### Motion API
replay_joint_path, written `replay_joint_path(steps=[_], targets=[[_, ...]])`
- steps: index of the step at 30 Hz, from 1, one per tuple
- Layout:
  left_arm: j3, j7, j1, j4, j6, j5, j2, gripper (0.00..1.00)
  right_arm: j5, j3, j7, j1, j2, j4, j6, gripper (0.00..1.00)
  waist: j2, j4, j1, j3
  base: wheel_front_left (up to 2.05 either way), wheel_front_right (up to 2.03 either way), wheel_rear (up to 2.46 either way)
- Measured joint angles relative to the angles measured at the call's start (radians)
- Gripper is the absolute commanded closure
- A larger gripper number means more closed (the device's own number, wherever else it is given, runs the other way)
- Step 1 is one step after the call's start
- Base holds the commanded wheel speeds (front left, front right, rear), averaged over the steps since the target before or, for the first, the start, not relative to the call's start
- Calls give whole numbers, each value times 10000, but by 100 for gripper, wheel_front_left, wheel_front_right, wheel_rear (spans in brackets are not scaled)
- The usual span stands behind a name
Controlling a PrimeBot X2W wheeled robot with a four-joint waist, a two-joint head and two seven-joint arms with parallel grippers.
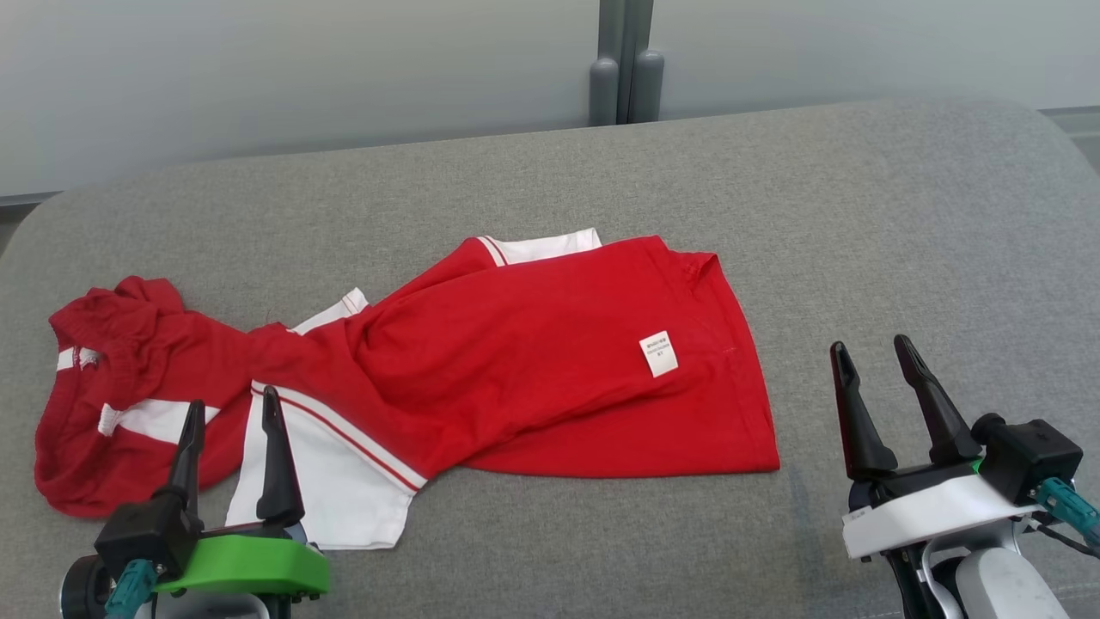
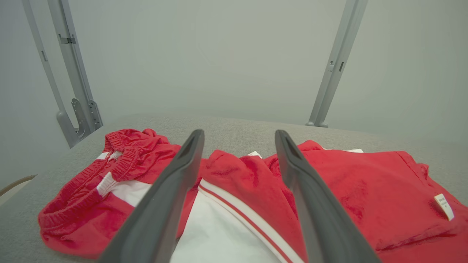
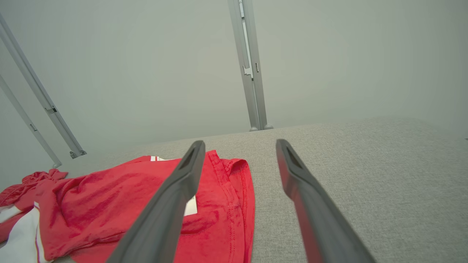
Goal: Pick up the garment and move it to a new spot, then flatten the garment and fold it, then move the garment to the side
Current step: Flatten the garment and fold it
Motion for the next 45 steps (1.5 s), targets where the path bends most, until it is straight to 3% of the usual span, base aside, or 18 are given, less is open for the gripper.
replay_joint_path(steps=[14, 21, 27, 36, 45], targets=[[525, -4, 187, 263, -495, 445, -487, 0, 48, 353, -2, 12, -134, 226, 0, 0, 0, -33, 0, -27, 0, 0, 0], [608, 65, 186, 732, -570, 343, -420, 0, 803, 1137, 2, -776, -648, 1534, 0, 0, 0, 21, 0, 106, 0, 0, 0], [569, 405, 87, 999, -616, 144, -382, 0, 1802, 1762, 646, -1991, -991, 3131, -2, 0, 0, 197, 0, 349, 0, 0, 0], [372, 2102, -124, 1613, -777, -368, -228, 0, 2894, 2757, 2050, -3384, -1264, 4993, -2, 0, 0, 605, 0, 670, 0, 0, 0], [414, 3528, -378, 1697, -558, -709, 48, 0, 3313, 3444, 2949, -4226, -1455, 5455, 0, 0, 0, 712, 0, 840, 0, 0, 0]])
